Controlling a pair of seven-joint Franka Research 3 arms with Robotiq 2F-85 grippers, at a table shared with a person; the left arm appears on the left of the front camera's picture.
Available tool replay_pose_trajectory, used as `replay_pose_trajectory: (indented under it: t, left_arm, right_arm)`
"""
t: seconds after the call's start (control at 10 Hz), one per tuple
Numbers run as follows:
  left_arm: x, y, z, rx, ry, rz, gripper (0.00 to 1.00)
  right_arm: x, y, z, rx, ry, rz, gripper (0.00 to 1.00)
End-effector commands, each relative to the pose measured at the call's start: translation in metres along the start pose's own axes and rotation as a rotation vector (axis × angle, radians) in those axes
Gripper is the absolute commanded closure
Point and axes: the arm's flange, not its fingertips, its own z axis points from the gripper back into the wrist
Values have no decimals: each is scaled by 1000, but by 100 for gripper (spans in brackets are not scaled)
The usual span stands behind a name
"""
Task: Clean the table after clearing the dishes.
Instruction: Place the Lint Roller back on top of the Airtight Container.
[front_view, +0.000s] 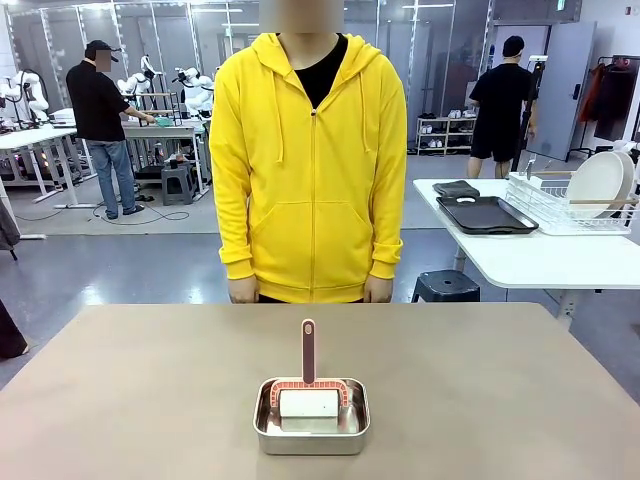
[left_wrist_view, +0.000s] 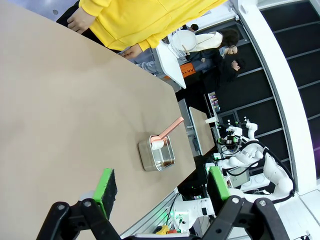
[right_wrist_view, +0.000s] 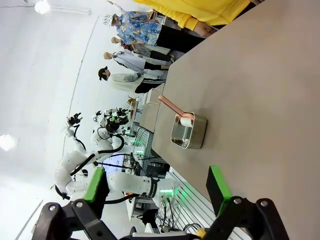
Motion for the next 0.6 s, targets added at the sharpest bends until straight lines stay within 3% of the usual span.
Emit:
replay_pose_trajectory:
  t: [0.0,0.5]
  left_arm:
    - [-1,-3,1,-19,-13,-3,7]
    - [-1,-3,1,-19,-13,-3,7]
  right_arm:
    - [-1,1,1,4,2,1,0]
    - [-1,1,1,4,2,1,0]
